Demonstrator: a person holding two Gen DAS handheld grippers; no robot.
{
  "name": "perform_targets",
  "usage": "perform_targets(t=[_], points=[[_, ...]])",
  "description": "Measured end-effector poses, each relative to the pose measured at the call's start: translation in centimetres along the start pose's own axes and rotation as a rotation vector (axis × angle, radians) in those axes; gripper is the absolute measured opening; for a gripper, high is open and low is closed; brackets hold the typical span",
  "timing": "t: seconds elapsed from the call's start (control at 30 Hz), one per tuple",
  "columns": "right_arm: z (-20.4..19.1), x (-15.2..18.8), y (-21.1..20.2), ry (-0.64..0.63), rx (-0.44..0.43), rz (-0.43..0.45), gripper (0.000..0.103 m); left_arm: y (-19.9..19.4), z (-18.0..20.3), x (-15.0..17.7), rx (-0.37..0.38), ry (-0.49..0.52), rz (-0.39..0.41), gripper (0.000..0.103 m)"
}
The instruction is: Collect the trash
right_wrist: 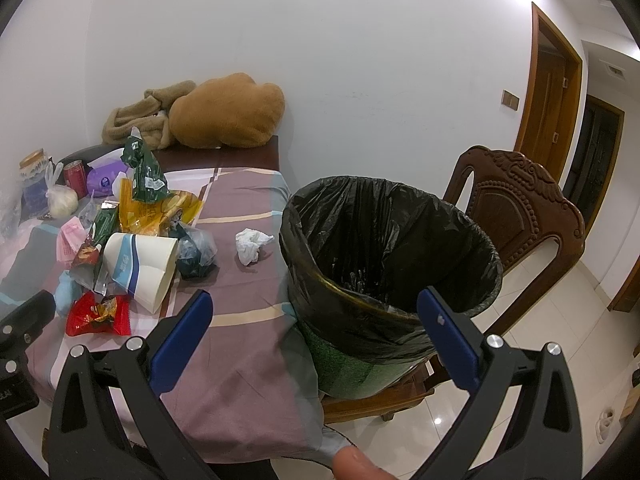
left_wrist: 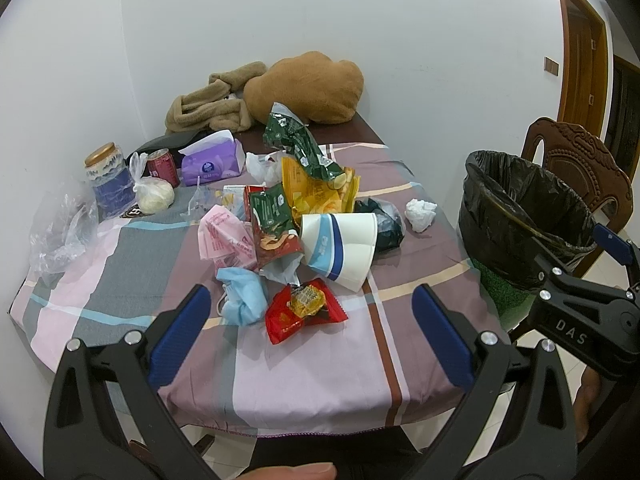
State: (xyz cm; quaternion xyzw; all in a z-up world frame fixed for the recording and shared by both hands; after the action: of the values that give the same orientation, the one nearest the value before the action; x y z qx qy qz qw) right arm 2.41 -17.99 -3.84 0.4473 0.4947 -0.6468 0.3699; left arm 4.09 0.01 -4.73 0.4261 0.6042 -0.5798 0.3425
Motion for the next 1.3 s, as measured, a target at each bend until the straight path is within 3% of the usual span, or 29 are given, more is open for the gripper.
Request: perform_targets(t=[0.67, 0.77, 0.93, 1.07, 1.13, 1.3], points=[[0.0, 0.5, 0.4, -0.008, 0.002, -0.016, 0.100, 0.9, 0.2, 0.4, 0.012, -0.010, -0.037, 0.100], [0.0, 0.2, 0.5, -0.001, -0.006, -0.011, 0.100, 1.6, -1.2, 0.0, -0.011, -0.003, -0.032, 0.100], [-0.6, -1.0, -0.9, 0.038, -0.113, 0.069, 0.100, 2.5, -8.4, -0.6, -0.181, -0.152, 0.005, 0.100], [-3.7, -0.7, -0.2, -0.014, -0.219, 0.041, 0.100, 3.5, -13.5, 0.4, -0.300, -0.233, -0.021, 0.100], [-5.9, -0.3, 0.7, -0.040, -0.280, 0.007, 0.097, 4.2, -14.8, 1.0, -0.317, -0.247, -0.042, 0.099], [-10.9, 1.0, 2.5, -0.083, -0.414, -0.077, 0.089, 6.2, -16.0, 2.5, -0.293, -0.214, -0.106, 0.077]])
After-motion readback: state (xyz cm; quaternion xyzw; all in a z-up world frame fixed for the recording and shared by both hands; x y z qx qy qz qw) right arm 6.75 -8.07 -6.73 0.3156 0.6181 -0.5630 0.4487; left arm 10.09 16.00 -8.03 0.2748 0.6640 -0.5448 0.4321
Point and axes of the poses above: each gripper's, at about its wrist camera, not at the fingertips, and y roughly the way its jaws point, z to its right, x to its underside, the point moved 6 cm from there along y, roughly the way its jaws point, and after that the axes turned 13 degrees about z, right-handed, at the moved point
